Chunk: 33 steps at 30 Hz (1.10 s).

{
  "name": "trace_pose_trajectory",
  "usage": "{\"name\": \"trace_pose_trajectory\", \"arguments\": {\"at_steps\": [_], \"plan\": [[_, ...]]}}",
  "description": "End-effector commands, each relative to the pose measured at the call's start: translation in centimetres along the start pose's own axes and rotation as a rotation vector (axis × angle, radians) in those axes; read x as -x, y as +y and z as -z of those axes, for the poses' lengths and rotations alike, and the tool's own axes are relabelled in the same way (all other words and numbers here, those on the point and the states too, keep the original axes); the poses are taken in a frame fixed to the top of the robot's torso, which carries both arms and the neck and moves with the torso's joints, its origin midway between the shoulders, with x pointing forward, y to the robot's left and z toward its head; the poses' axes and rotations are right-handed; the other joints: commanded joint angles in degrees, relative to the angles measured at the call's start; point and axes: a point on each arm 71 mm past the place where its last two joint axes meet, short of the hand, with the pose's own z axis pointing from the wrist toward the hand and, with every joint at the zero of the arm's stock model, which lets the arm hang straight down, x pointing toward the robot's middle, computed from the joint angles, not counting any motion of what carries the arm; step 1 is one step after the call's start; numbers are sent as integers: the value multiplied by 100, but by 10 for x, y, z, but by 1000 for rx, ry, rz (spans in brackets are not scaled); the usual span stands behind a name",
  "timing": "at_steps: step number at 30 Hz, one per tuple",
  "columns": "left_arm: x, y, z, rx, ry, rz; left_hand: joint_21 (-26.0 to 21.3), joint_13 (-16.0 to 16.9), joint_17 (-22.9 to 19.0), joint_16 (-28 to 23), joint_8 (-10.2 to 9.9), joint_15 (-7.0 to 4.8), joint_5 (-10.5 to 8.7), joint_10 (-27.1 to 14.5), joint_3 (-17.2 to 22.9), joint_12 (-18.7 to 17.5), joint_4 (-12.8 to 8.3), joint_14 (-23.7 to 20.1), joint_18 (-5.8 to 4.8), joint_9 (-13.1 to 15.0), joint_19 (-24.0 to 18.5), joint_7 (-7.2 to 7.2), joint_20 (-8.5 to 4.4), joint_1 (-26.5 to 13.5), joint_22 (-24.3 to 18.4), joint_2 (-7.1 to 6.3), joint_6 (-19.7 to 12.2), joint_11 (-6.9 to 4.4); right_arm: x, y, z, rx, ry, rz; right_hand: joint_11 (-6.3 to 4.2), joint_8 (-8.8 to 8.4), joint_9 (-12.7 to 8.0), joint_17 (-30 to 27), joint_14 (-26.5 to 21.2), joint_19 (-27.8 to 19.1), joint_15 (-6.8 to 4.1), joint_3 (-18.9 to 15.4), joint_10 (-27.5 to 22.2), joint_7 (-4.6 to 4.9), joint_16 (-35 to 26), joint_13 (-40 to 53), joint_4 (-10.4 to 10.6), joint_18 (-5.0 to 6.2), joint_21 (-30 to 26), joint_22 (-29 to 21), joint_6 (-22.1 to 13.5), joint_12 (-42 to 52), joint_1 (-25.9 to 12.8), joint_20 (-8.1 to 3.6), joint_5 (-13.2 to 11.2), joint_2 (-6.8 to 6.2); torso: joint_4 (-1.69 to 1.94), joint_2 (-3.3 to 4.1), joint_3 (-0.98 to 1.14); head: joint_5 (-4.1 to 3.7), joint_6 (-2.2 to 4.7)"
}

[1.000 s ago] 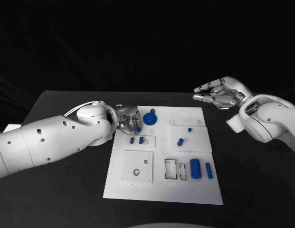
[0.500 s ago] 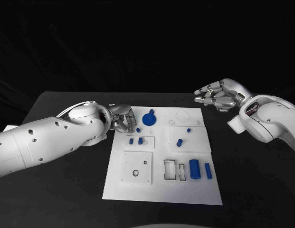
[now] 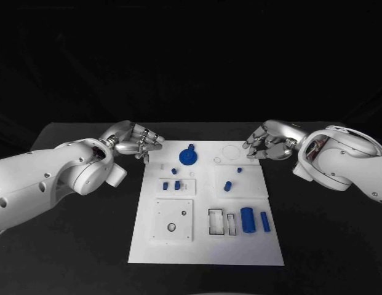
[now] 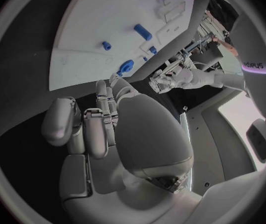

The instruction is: Assemble the parts on the task board

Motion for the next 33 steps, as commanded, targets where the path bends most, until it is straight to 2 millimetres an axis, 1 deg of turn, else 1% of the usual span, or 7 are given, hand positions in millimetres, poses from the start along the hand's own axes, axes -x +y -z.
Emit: {"name": "trace_pose_trajectory", "arguments": {"at_steps": [1, 7, 9, 14, 18, 21, 33], "plan": [[6, -4, 7, -63, -116, 461, -42, 49, -26, -5, 45, -25, 9, 49, -135, 128, 23, -34, 64, 4, -34, 8, -18, -70, -23, 45, 34, -30, -9, 6, 1, -5, 42, 265, 18, -36, -12, 450, 384, 13, 0, 55, -6, -8, -30, -99, 8, 60, -42, -10, 54, -76, -24, 26, -64, -77, 4, -9, -13, -70, -2], [1, -8, 15, -78, -117, 548, -81, 102, -55, 5, 51, -32, 14, 32, -268, 260, 40, -42, 62, -3, -25, 9, -25, -122, -52, 79, 6, -38, -18, 16, 0, 11, 50, 359, 45, -79, -18, 432, 382, 11, 25, 137, -52, -2, -44, -257, 17, 61, -55, -26, 63, -165, -70, 49, -179, -150, 8, -12, -15, -87, -4], [0, -9, 16, -83, -113, 560, -87, 108, -64, 3, 52, -31, 14, 23, -285, 276, 41, -45, 62, -4, -24, 11, -25, -128, -57, 82, 2, -38, -21, 19, 0, 17, 53, 378, 53, -91, -20, 425, 381, 11, 32, 166, -67, 1, -49, -306, 18, 61, -58, -29, 65, -176, -79, 57, -202, -166, 3, -10, -9, -87, 6], [-3, -11, 19, -88, -105, 573, -96, 116, -78, 1, 52, -30, 15, 8, -312, 298, 41, -51, 60, -6, -22, 13, -24, -136, -63, 84, -6, -36, -27, 25, -3, 26, 63, 406, 68, -116, -25, 408, 379, 7, 47, 249, -113, 7, -63, -433, 12, 65, -74, -53, 63, -186, -87, 73, -253, -193, -6, -10, -14, -93, -6], [-5, -12, 20, -90, -101, 577, -101, 121, -88, -1, 53, -29, 16, -3, -325, 310, 40, -55, 59, -6, -21, 14, -24, -139, -67, 86, -10, -34, -31, 27, -5, 27, 75, 415, 75, -125, -28, 406, 380, 5, 53, 312, -134, 9, -63, -513, 6, 68, -84, -68, 63, -185, -88, 80, -288, -202, 4, -2, -22, -111, -6], [-5, -12, 21, -90, -99, 579, -109, 126, -107, -8, 53, -28, 19, -23, -342, 326, 35, -63, 59, -7, -21, 16, -23, -136, -73, 89, -18, -32, -34, 28, -6, 26, 91, 421, 77, -129, -30, 398, 379, 6, 56, 361, -141, 10, -69, -570, 0, 69, -87, -71, 62, -182, -87, 84, -309, -208, 4, -8, -11, -105, -19], [-5, -13, 22, -90, -97, 580, -119, 135, -120, -9, 53, -27, 25, -47, -359, 349, 21, -71, 59, -9, -19, 21, -23, -124, -81, 96, -30, -29, -46, 31, -12, 31, 137, 429, 75, -123, -28, 394, 381, 12, 52, 644, -80, 5, -70, -790, -42, 69, -91, -74, 107, -167, -74, 88, -365, -207, 5, -5, -6, -82, -51]]}}
